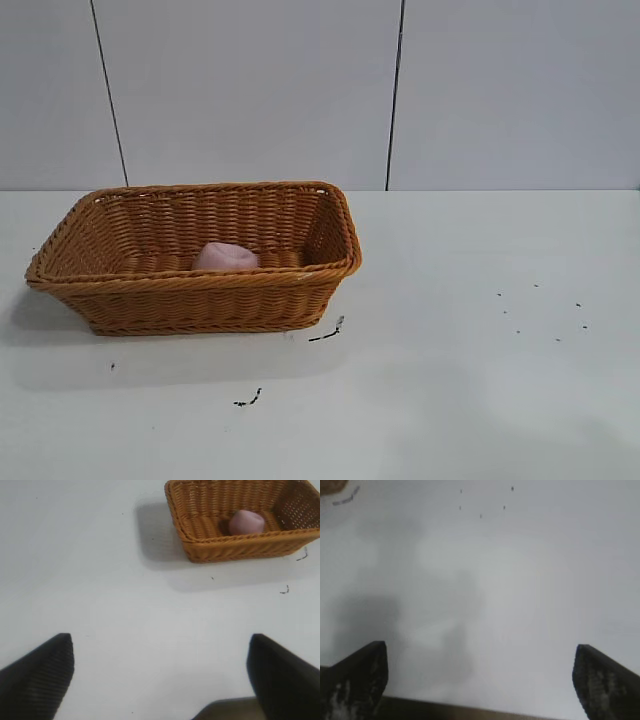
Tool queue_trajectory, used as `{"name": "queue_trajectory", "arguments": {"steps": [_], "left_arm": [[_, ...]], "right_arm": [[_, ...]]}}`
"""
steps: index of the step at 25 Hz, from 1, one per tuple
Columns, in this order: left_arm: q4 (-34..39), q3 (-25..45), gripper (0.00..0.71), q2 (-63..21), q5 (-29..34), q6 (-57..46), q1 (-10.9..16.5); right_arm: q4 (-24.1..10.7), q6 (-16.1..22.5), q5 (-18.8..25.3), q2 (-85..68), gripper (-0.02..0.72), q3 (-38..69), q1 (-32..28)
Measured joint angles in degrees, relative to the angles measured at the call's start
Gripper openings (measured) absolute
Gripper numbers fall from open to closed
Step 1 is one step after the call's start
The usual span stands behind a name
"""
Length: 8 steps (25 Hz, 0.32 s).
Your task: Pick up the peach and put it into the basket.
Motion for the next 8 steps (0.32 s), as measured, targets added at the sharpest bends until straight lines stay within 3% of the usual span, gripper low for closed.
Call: {"name": "queue_trajectory", "arguments": {"steps": [8], "left_arm": [[0.0,0.0,0.692,0.0,0.0,0.0,0.0]], "right_arm": [[0.1,0.0,0.0,-1.2,0.690,0.0,0.1]]}}
